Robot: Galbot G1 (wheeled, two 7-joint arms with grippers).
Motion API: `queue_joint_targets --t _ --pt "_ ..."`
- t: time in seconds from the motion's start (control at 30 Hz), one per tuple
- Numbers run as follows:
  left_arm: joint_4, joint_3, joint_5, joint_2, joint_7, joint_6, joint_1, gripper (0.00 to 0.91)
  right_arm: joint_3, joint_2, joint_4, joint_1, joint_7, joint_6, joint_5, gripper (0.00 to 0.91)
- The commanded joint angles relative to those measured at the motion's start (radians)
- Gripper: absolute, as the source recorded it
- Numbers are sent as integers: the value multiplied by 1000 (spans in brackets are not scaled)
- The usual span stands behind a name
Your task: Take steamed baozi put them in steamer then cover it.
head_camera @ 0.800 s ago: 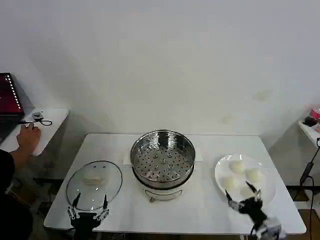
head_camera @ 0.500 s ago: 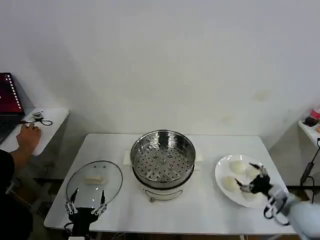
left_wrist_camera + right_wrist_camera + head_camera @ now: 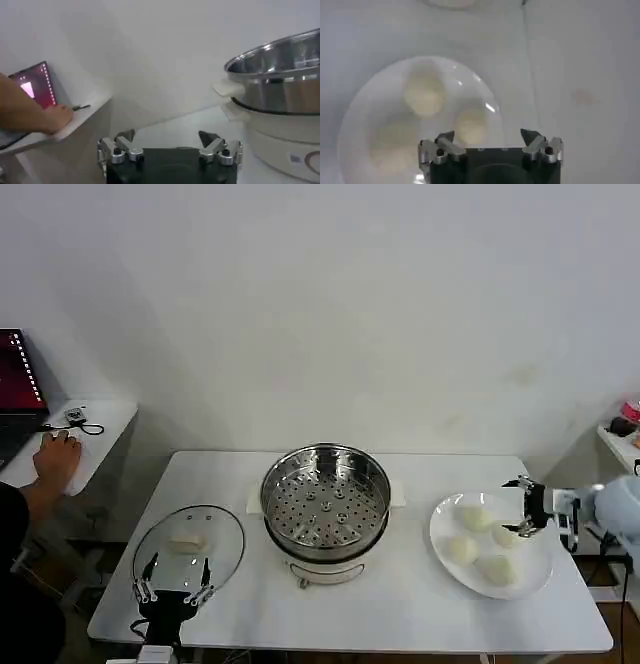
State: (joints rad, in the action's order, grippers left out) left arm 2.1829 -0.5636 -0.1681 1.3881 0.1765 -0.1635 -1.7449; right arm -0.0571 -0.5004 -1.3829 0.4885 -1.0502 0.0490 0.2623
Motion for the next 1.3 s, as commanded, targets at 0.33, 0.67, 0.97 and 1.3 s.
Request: queue_joint_targets --t 0.33,0.67,0.97,1.3 --pt "44 -14 -28 -3 -7 -18 38 907 -401 -175 323 -343 -56 -30 34 907" --pt "55 -21 -27 3 -7 -13 30 907 -398 -301 448 -323 -14 -48 115 907" --pt "54 -29 -28 5 -9 -11 27 907 -386 -337 505 -314 3 -58 167 907" --pt "54 -25 -31 9 -6 -2 25 907 -382 -349 527 -308 17 -64 167 725"
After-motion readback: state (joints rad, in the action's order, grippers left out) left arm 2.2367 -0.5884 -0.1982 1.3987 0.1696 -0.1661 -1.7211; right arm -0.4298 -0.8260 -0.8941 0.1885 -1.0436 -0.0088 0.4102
